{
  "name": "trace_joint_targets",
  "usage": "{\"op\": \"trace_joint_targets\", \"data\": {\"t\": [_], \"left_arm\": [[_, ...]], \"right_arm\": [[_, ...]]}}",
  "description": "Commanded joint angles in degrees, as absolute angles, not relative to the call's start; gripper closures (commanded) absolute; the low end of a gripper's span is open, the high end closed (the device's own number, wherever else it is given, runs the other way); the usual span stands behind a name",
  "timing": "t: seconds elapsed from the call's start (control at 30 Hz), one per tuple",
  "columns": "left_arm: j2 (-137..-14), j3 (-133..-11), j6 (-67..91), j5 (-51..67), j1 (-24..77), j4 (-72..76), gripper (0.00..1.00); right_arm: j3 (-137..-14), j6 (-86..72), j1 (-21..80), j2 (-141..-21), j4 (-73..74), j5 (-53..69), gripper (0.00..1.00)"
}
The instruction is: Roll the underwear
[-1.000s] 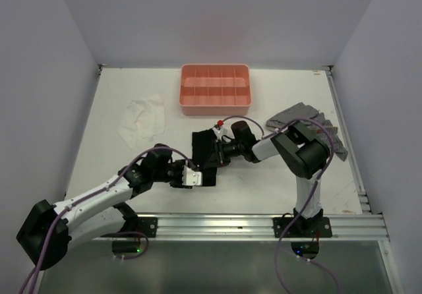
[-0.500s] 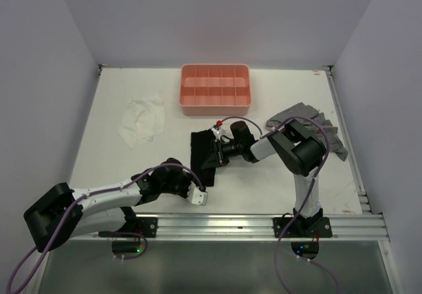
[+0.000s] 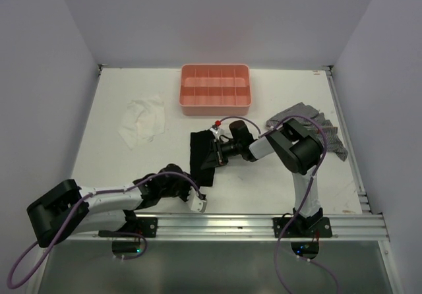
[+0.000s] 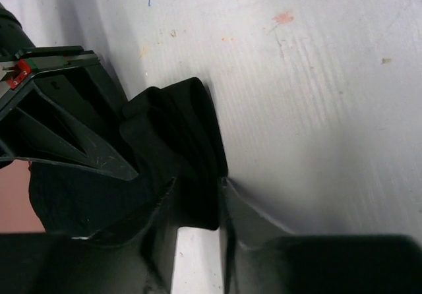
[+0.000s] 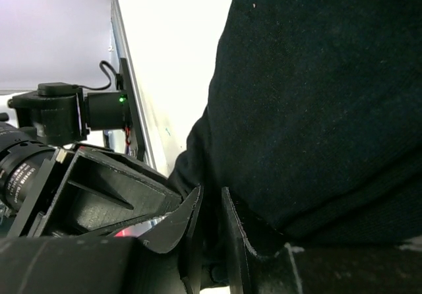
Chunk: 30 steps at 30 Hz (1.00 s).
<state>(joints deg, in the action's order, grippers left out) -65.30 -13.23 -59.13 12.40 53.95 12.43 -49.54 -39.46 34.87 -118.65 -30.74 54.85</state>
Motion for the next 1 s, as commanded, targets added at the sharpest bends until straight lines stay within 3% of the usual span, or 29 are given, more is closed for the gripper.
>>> {"op": "trace_joint_targets", "data": {"t": [0.0, 0.13, 0.17, 0.33, 0.47, 0.63, 0.97], "left_arm": [[-66.0, -11.69, -61.0, 11.16, 54.84, 15.91, 0.72], [-65.39, -13.7, -59.42, 12.21, 55.28, 12.16, 0.97], [-64.96, -15.28, -57.59, 12.56, 55.28, 10.91, 1.0], [-62.49, -20.21, -49.33, 16.6, 55.2, 2.48, 1.0], [-63.28, -26.09, -40.72, 19.33, 55.11, -4.65, 1.0], [-68.28, -31.45, -36.74, 29.25, 51.25, -10.71, 1.0], [-84.61, -43.06, -36.03, 43.41, 39.65, -19.24, 1.0]], "right_arm": [[-48.08, -34.54, 35.42, -122.17, -22.41, 47.81, 0.77], [-49.39, -32.26, 35.51, -120.07, -19.44, 47.98, 0.75], [-49.92, -30.17, 35.42, -119.36, -18.21, 48.08, 0.69], [-55.45, -19.62, 34.37, -112.34, -5.12, 47.81, 0.37], [-59.23, -9.86, 32.09, -105.22, 5.43, 48.34, 0.22], [-59.33, 4.47, 26.65, -96.16, 16.78, 49.04, 0.16], [-51.34, 23.72, 23.99, -81.22, 29.0, 50.36, 0.17]]}}
